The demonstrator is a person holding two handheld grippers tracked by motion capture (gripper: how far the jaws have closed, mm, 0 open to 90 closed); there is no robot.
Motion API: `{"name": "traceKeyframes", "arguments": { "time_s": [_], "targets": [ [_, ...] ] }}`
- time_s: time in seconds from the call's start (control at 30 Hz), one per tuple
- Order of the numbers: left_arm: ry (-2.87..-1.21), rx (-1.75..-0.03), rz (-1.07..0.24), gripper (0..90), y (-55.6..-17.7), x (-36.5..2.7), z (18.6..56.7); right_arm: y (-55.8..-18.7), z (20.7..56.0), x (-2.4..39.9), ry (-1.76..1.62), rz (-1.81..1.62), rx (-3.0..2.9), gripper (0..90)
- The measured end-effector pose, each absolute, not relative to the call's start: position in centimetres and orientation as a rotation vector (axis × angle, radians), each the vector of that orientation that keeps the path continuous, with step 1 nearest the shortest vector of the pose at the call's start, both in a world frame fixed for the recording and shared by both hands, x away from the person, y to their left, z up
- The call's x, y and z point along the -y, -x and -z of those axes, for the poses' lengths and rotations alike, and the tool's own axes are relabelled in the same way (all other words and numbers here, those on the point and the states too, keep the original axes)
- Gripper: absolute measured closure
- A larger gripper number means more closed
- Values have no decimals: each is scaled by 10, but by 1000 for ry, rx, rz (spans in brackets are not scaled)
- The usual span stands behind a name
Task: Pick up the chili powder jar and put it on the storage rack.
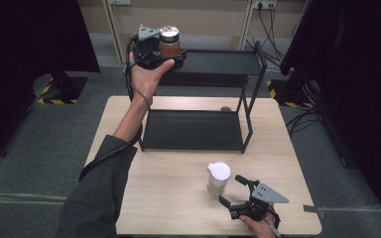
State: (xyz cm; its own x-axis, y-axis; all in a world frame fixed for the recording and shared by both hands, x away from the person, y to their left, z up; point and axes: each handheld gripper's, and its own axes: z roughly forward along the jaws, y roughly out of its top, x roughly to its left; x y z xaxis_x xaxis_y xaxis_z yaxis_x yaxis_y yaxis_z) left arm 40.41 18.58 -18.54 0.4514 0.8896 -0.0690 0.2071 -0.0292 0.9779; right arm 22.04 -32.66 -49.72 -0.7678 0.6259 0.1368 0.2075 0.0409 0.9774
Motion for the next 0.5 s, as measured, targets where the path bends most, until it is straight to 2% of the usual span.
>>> {"name": "traceKeyframes", "arguments": {
  "time_s": [0.5],
  "targets": [
    [-1553,-887,-696,2,-374,-193,211,-220,497,326,-846,-1777,-1996,3]
  ]
}}
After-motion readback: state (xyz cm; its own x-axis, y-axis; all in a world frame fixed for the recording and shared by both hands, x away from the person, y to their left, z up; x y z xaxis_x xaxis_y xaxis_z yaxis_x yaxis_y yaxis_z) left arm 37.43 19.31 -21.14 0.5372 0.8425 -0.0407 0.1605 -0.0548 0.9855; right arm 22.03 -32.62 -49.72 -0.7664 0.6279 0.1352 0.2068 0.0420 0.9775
